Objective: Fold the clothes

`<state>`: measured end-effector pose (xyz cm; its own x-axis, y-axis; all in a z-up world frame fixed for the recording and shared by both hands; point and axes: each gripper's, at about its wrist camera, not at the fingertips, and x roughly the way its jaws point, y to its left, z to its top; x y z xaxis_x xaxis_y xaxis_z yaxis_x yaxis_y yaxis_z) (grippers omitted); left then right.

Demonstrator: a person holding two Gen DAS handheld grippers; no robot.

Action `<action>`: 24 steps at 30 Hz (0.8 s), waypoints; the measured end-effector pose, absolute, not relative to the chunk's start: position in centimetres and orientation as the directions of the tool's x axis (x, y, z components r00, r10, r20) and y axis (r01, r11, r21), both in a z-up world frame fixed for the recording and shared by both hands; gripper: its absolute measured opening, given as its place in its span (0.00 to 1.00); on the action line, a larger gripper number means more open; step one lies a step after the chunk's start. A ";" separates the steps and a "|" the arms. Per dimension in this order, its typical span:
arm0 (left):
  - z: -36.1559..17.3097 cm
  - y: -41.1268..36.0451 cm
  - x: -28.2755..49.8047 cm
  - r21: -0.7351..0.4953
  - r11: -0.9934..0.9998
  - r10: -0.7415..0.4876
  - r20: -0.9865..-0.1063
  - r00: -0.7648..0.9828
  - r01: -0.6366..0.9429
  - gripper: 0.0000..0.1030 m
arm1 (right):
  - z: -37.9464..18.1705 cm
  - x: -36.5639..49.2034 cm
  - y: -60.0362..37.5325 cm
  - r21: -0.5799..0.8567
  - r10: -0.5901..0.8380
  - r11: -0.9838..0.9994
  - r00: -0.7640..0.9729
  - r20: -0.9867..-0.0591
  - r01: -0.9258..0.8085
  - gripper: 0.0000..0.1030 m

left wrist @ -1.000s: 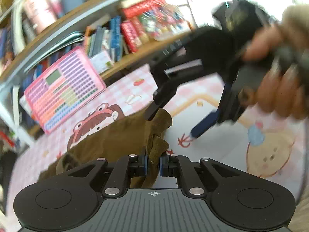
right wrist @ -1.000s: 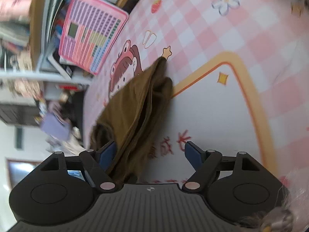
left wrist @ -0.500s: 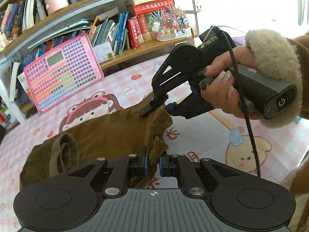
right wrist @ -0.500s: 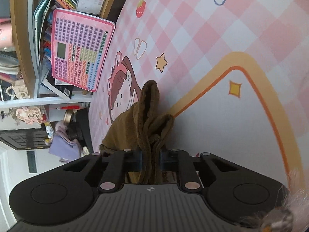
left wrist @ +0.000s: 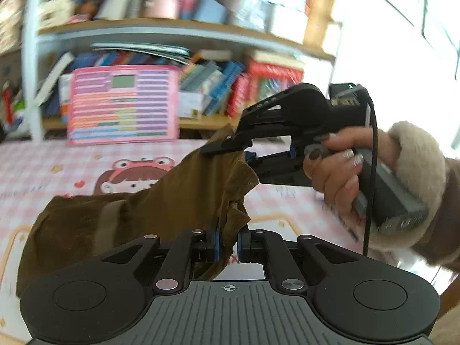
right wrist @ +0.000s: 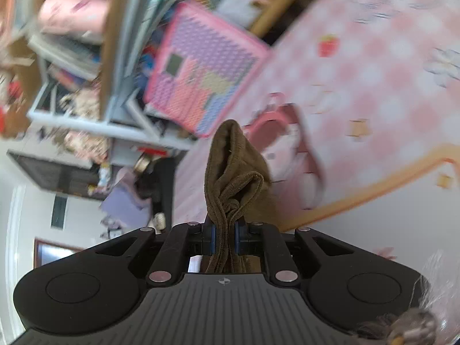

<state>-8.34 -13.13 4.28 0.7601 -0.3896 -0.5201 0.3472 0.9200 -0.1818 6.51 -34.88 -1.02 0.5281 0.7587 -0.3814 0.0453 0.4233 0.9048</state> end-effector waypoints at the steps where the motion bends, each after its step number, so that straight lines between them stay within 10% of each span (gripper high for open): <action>1: 4.5 -12.1 -8.5 -0.210 0.922 -0.388 -0.510 0.767 0.327 0.09 | -0.3 6.8 -33.9 0.903 0.765 0.429 0.522 -0.377 0.023 0.11; 16: 2.2 2.5 -8.9 -0.428 0.890 -0.382 -0.513 0.769 0.157 0.11 | 2.3 8.6 -18.4 0.782 0.714 0.617 0.481 -0.509 -0.088 0.11; 19: 1.0 5.1 -8.7 -0.418 0.903 -0.347 -0.573 0.742 0.099 0.14 | 1.3 9.0 -15.3 0.733 0.675 0.675 0.472 -0.567 -0.085 0.25; 24: -0.4 9.4 -8.7 -0.409 0.912 -0.310 -0.629 0.713 0.035 0.60 | 0.4 8.3 -14.5 0.754 0.663 0.655 0.510 -0.548 -0.041 0.44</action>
